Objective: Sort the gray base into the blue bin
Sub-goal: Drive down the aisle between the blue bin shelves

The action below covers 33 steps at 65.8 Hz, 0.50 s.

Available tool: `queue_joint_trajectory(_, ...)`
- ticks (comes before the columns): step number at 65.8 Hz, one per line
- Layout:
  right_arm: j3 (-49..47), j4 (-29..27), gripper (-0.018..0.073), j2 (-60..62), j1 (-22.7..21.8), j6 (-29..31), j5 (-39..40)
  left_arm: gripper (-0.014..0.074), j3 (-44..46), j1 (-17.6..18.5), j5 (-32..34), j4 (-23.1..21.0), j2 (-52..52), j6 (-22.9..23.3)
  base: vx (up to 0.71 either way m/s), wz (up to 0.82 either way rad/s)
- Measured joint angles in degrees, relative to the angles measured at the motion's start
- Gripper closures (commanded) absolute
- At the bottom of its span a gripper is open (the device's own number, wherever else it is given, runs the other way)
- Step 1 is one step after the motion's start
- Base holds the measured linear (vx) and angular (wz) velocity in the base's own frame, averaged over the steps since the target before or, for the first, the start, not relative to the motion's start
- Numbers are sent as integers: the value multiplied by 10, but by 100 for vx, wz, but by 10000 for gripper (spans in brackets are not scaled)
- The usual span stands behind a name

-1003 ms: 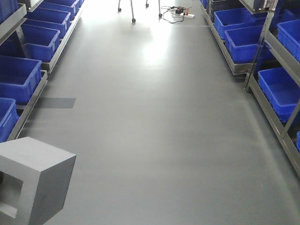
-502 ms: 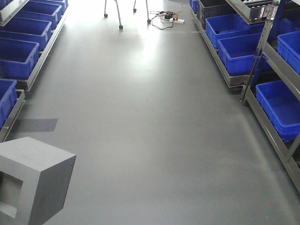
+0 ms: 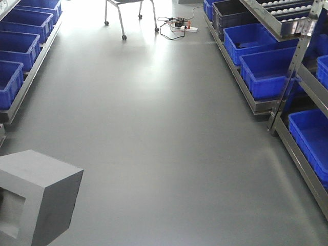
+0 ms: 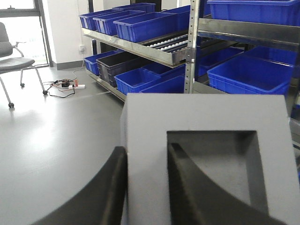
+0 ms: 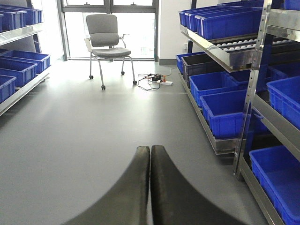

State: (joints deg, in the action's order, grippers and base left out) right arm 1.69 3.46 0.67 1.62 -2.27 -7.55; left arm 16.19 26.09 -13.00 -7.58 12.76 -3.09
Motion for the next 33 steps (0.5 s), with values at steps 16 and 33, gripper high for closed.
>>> queue_joint_trajectory(16, 0, 0, 568, 0, 0, 0, 0, 602, 0, 0, 0, 0, 0, 0, 47, 2)
queue_joint_trajectory(33, 0, 0, 568, 0, 0, 0, 0, 602, 0, 0, 0, 0, 0, 0, 45, 5)
